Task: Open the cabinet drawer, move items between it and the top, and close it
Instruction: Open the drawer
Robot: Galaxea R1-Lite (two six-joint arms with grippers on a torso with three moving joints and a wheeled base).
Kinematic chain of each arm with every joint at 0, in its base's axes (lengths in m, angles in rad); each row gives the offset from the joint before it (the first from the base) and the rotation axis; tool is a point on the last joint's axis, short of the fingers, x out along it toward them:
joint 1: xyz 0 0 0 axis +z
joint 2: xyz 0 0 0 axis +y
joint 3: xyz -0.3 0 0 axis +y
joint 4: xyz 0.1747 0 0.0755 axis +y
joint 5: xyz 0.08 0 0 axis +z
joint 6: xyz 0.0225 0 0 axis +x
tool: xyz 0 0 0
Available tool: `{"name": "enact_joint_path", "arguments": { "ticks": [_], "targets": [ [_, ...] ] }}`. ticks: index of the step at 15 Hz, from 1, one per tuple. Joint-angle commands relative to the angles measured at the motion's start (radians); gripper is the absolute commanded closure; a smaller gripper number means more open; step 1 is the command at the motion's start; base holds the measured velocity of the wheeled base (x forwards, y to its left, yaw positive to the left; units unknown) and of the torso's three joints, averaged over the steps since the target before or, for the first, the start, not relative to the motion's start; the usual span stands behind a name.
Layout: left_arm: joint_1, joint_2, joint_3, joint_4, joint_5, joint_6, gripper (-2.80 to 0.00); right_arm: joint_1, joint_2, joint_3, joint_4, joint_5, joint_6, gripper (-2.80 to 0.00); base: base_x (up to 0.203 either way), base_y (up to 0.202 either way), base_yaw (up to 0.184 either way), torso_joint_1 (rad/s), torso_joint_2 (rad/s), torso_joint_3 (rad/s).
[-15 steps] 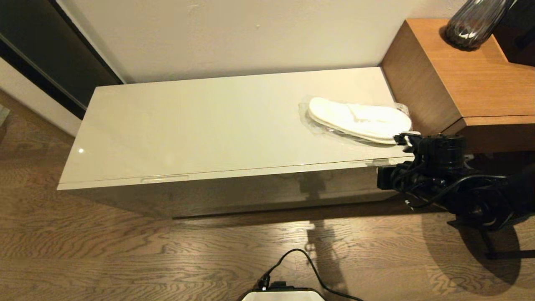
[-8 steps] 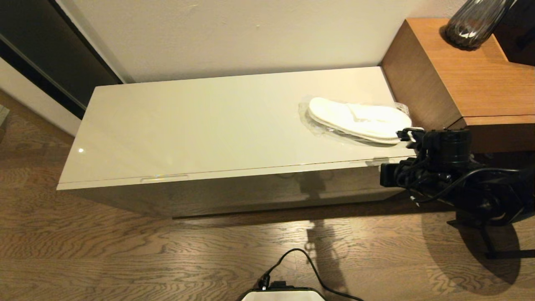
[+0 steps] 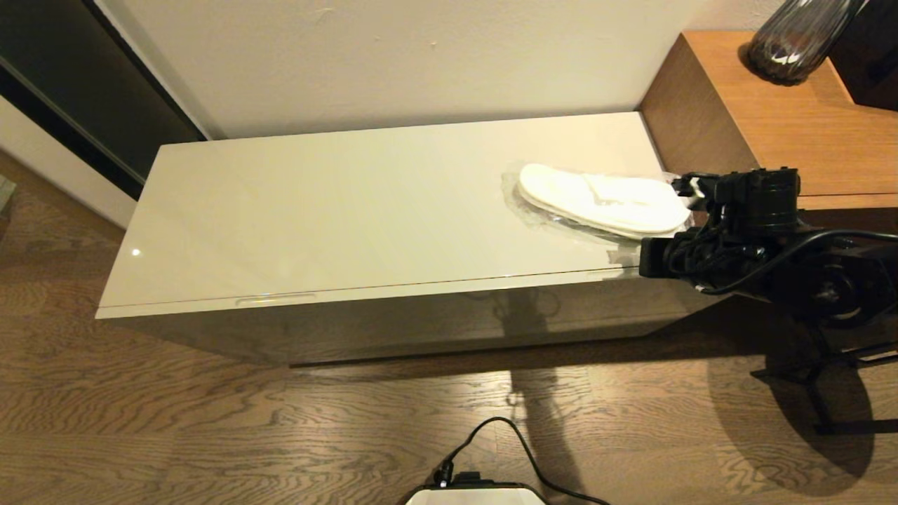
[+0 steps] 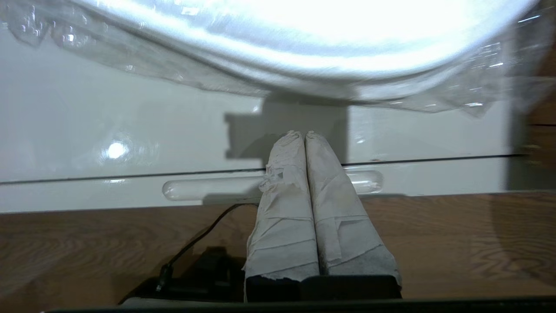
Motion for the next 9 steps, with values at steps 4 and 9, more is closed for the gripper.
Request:
{"name": "enact_joint_path", "arguments": {
  "ticks": [4, 9],
  "targets": [
    [0.0, 0.001, 0.0, -0.001, 0.0, -0.001, 0.0, -0.001, 0.104, -0.009, 0.034, 0.004, 0.076, 0.0, 0.0, 0.0, 0.0, 0.0, 0.0, 0.0],
    [0.0, 0.001, 0.0, -0.001, 0.0, -0.001, 0.0, -0.001, 0.084, -0.009, 0.297, 0.065, 0.294, 0.0, 0.0, 0.0, 0.0, 0.0, 0.0, 0.0]
  ]
}}
